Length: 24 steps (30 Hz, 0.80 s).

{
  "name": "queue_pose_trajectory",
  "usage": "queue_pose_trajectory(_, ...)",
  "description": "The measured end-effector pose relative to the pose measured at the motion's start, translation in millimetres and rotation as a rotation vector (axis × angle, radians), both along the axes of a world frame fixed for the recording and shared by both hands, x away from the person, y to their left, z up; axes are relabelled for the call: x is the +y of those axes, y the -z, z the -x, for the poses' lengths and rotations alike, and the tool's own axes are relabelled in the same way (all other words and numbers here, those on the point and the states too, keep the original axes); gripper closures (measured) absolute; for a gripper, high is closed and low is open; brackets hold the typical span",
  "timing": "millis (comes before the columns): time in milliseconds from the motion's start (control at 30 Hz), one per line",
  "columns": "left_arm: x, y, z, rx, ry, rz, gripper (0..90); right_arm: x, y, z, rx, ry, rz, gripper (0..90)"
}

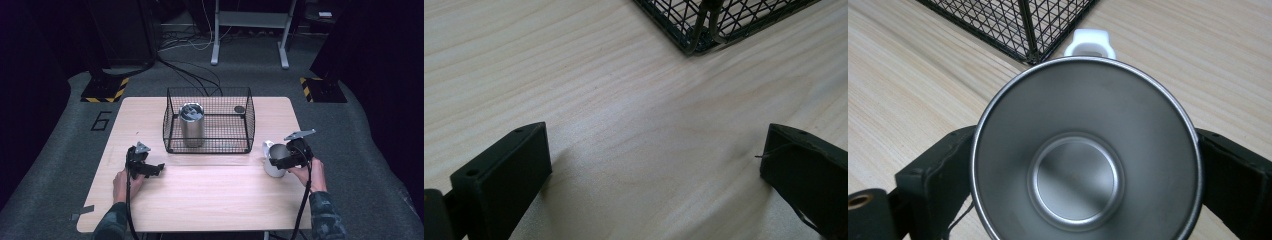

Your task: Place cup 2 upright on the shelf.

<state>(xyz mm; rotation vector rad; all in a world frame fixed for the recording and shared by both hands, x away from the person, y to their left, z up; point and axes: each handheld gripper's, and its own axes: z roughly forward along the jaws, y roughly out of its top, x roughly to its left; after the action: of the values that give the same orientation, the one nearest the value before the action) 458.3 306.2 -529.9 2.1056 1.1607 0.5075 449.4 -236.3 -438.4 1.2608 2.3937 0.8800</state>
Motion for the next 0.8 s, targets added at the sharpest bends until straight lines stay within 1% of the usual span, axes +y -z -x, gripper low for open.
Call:
queue_pose_trajectory(33, -0.4, 0.1, 0.3, 0.003, -0.004, 0.005, 0.0, -0.3, 0.0, 0.0, 0.001, 0.0, 0.0, 4.7)
queue_pose_trajectory(67, -0.1, 0.0, 0.0, 0.001, -0.001, 0.001, 0.0, -0.2, 0.1, 0.3, 0.001, 0.001, 0.0, 4.7)
queue_pose_trajectory(167, -0.3, 0.1, 0.2, 0.002, -0.004, 0.004, 0.0, 1.1, 0.5, 2.0, -0.001, 0.026, -0.006, 5.1)
queue_pose_trajectory(200, -0.3, 0.1, 0.3, 0.003, -0.004, 0.005, 0.0, 1.0, 0.9, 1.9, -0.01, 0.024, -0.008, 5.2)
queue_pose_trajectory(267, -0.4, 0.1, 0.4, 0.006, -0.006, 0.006, 0.0, 1.0, 0.9, 2.0, -0.01, 0.025, -0.008, 5.3)
queue_pose_trajectory(333, -0.1, -0.1, 0.1, 0.003, -0.006, 0.002, 0.0, 0.6, 0.8, 2.1, -0.011, 0.019, -0.007, 5.4)
queue_pose_trajectory(367, 0.9, -0.8, -0.1, 0.009, 0.005, -0.013, 0.0, 1.7, 0.8, 3.1, -0.012, 0.028, -0.008, 5.4)
queue_pose_trajectory(467, 0.9, -0.7, -0.2, 0.01, 0.006, -0.007, 0.0, 2.9, 0.0, 4.4, -0.017, 0.037, 0.001, 5.5)
queue_pose_trajectory(500, 0.9, -0.8, -0.2, 0.011, 0.007, -0.01, 0.0, 3.8, -0.6, 5.3, -0.024, 0.043, -0.003, 5.5)
queue_pose_trajectory(533, 0.9, -0.7, -0.2, 0.009, 0.006, -0.007, 0.0, 3.6, -2.1, 6.4, -0.024, 0.039, -0.001, 5.5)
queue_pose_trajectory(633, 0.9, -0.6, -0.2, 0.009, 0.006, -0.007, 0.0, 4.5, -6.7, 9.8, -0.038, 0.052, -0.015, 5.5)
queue_pose_trajectory(667, 0.9, -0.7, -0.2, 0.01, 0.007, -0.008, 0.0, 4.9, -8.0, 10.6, -0.04, 0.053, -0.013, 5.5)
queue_pose_trajectory(700, 0.9, -0.6, -0.2, 0.009, 0.006, -0.007, 0.0, 4.9, -10.2, 11.6, -0.035, 0.043, -0.008, 5.5)
queue_pose_trajectory(800, 1.0, -0.7, -0.3, 0.009, 0.008, -0.009, 0.0, 6.0, -14.8, 14.8, -0.033, 0.048, -0.003, 5.5)
